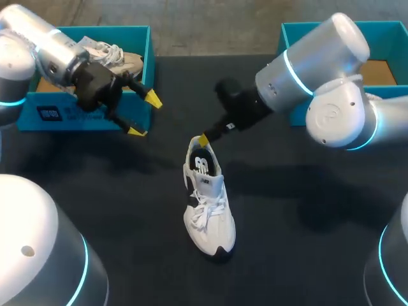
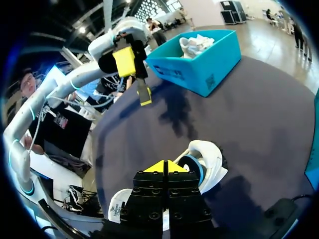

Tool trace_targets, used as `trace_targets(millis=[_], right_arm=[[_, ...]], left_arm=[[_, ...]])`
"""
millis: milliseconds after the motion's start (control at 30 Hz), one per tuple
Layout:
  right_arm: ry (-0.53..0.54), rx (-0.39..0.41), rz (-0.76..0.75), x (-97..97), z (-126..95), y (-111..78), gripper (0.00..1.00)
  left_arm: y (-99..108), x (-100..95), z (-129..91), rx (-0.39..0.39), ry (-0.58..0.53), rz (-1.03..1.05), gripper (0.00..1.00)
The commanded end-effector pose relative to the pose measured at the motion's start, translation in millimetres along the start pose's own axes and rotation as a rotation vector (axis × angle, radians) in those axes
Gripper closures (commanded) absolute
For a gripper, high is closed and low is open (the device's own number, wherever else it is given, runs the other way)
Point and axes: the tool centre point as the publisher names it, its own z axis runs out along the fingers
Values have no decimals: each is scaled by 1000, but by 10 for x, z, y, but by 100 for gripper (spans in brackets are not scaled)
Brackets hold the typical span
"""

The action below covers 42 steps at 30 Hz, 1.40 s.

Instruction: Take the shoe out of the shoebox, open the shoe tongue, remove and reinsert the insole, then place the shoe into the shoebox

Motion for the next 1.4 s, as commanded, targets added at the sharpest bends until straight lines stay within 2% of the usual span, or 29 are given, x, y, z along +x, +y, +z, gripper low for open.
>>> trace_targets(millis=[33,200,367,467,800,1133,1400], right_arm=[[-52,16,3,23,16,25,100],[-52,16,3,23,16,25,100],[-254,27,120,38,158,4,100],[-361,80,175,47,222,-19,100],[-566,177,282,171,241,-68,100],[-622,190,356,262,292,-179,100],[-720,203,446,336,334,-248,100]], left_arm=[[10,-26,-265,-10,21,2,0],[-67,-20,-421,-37,18,-2,0],[-177,-4,-579,-81,8,-7,0],[-255,23,-656,-88,8,-27,0],[-311,158,-902,-154,-7,-56,0],[-280,196,-1099,-187,2,-70,0],[-233,218,-1141,-195,10,-84,0]])
